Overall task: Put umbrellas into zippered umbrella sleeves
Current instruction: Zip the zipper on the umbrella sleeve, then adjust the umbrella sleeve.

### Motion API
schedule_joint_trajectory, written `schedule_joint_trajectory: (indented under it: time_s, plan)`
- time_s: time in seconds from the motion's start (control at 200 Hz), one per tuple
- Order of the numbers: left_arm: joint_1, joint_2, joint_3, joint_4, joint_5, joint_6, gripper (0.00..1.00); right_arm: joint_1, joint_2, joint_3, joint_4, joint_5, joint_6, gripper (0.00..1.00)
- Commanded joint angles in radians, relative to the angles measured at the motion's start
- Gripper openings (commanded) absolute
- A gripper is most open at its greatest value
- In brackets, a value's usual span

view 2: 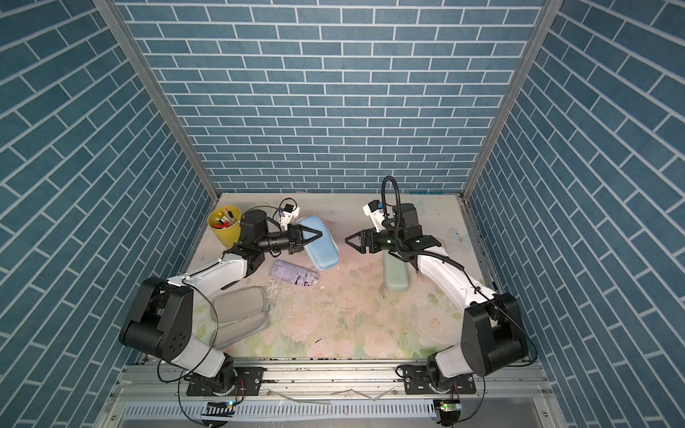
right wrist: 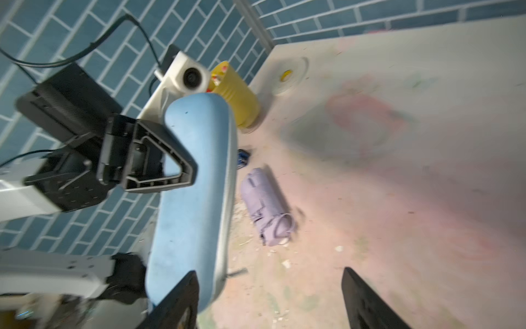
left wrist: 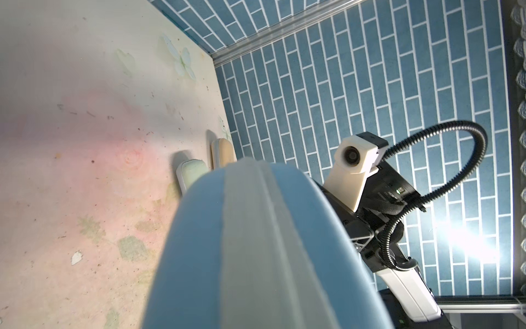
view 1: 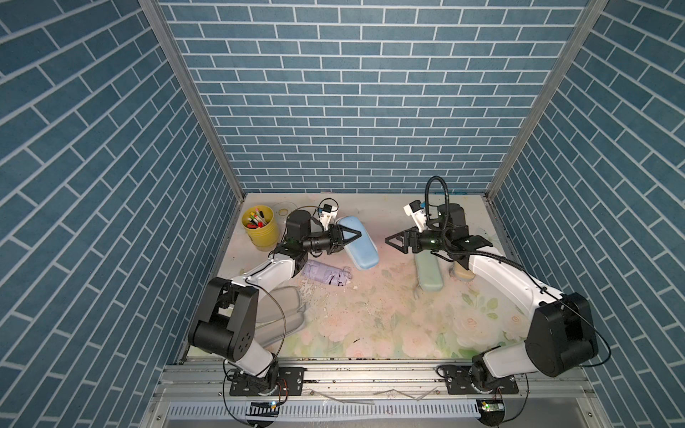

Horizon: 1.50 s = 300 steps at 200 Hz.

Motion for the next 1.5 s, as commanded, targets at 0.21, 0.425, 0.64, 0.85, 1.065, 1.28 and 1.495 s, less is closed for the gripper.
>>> schedule_joint_trajectory:
  time_s: [0.21,0.425,0.64,0.85,1.065,1.28,1.495]
  plan:
    - [-0.072,0.027,0.061,0.242,0.17,-0.141,0.23,0.118,0.167,0.086,0.022,-0.321,0.116,0.69]
    - [-0.109,0.058,0.104,0.317,0.176,-0.19,0.35,0.132,0.196,0.039,0.254,-0.362,0.297,0.51]
    - [0.026,-0.087,-0.044,0.205,-0.179,-0.178,0.7,0.103,0.163,-0.007,0.435,-0.196,0.468,0.21]
    - [-0.067,-0.446,-0.339,-0.082,-0.712,-0.1,0.93,0.128,0.123,-0.073,0.662,0.354,0.754,0.18]
    - [-0.251,-0.41,-0.472,0.124,-0.871,-0.209,0.98,0.238,0.098,-0.112,0.731,0.645,0.874,0.19]
    - [-0.296,-0.265,-0.479,0.345,-0.89,-0.275,0.89,0.302,0.103,-0.125,0.793,0.674,0.975,0.19]
    - [-0.297,-0.19,-0.479,0.523,-0.907,-0.342,0.8,0.338,0.104,-0.145,0.821,0.71,1.027,0.19]
